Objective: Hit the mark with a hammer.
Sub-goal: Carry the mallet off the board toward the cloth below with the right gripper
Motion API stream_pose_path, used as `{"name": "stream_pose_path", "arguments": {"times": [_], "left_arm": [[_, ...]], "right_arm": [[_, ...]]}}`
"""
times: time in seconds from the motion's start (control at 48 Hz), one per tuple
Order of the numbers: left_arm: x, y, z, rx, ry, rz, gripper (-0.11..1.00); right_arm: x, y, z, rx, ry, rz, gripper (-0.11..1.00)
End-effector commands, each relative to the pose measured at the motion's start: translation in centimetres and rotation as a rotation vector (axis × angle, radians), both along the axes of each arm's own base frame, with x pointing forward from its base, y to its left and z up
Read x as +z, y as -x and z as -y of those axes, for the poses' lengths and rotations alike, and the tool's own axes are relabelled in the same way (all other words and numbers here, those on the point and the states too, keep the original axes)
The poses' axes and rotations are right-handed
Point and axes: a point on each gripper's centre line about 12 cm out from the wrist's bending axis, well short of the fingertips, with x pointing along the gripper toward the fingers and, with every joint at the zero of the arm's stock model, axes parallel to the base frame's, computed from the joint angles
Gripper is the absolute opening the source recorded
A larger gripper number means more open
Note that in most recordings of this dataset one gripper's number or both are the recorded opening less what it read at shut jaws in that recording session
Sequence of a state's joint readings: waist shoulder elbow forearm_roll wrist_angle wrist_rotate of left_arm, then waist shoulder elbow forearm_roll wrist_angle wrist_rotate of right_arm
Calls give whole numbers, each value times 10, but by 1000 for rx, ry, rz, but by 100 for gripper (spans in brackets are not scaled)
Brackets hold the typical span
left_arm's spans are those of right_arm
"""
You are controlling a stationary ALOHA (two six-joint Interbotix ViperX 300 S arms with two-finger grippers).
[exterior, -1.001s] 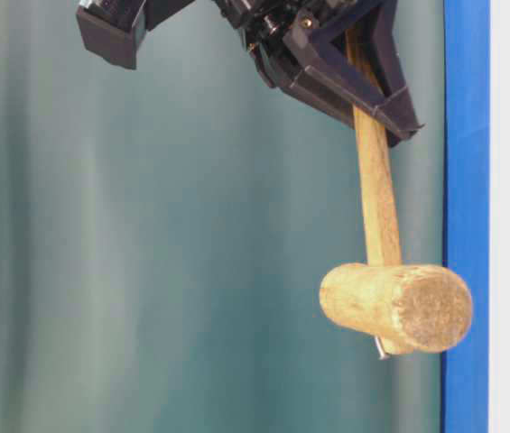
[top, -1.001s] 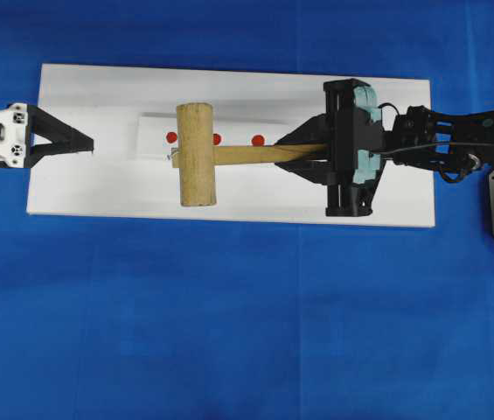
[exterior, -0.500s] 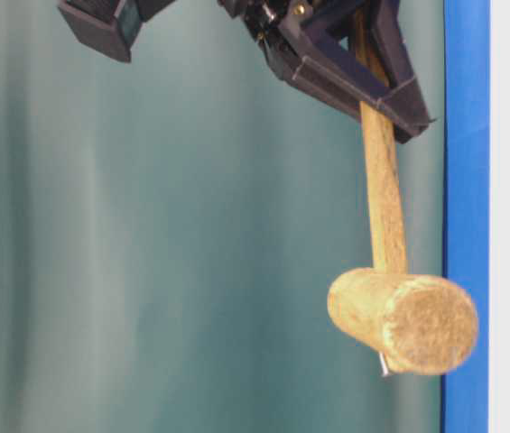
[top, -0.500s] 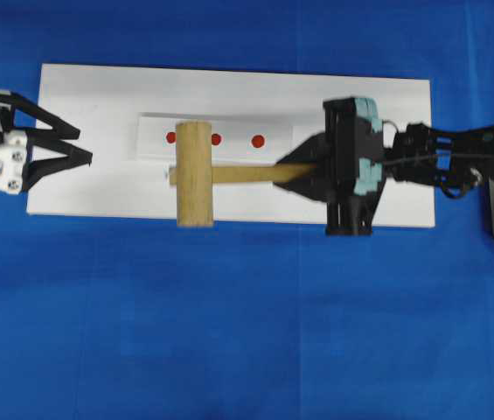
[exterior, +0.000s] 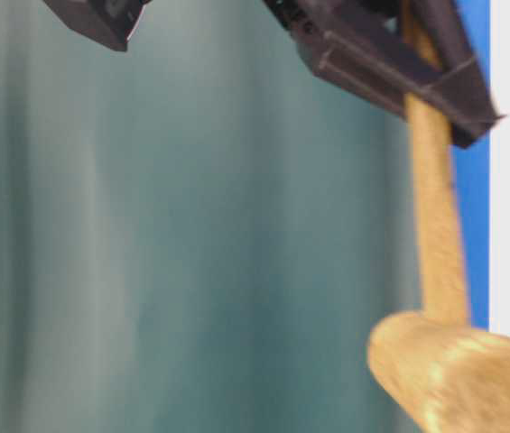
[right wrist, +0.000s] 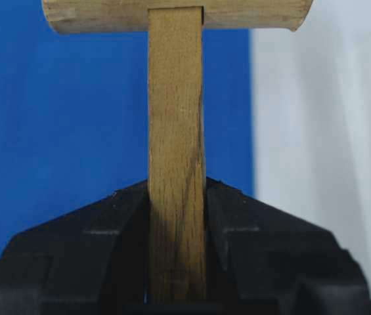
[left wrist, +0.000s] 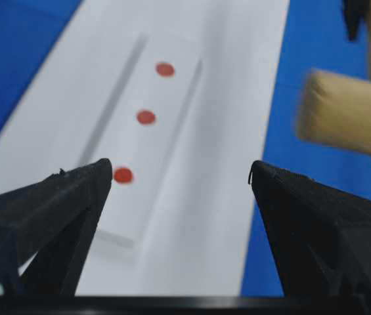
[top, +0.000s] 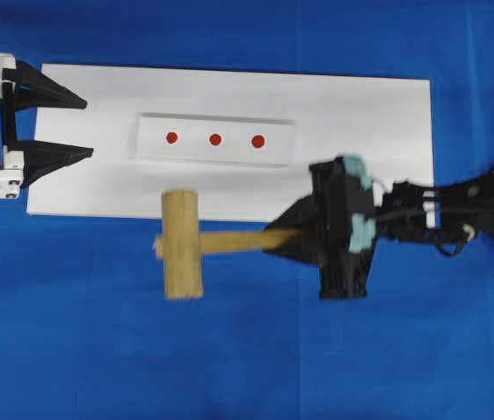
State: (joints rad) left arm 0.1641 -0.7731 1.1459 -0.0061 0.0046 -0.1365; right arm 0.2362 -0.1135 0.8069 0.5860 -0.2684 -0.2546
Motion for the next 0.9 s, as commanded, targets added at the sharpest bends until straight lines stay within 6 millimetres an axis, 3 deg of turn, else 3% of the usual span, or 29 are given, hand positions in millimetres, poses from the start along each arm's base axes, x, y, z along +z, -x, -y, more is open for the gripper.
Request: {"name": "stream_pose_path", "arguments": {"times": [0.0, 0.167, 0.417, 0.876], "left_arm": [[6, -2, -2, 0, -25, 25, 81], [5, -1, -2, -3, -36, 25, 81], [4, -1, -2, -1, -32, 27, 81], [4, -1, -2, 0, -31, 38, 81]], "right_arm": [[13, -10, -14, 6, -20, 68, 9], [8, -19, -32, 21, -30, 79, 9], [-5, -33, -38, -4, -46, 60, 9], [-63, -55, -54, -83, -48, -4, 9]]}}
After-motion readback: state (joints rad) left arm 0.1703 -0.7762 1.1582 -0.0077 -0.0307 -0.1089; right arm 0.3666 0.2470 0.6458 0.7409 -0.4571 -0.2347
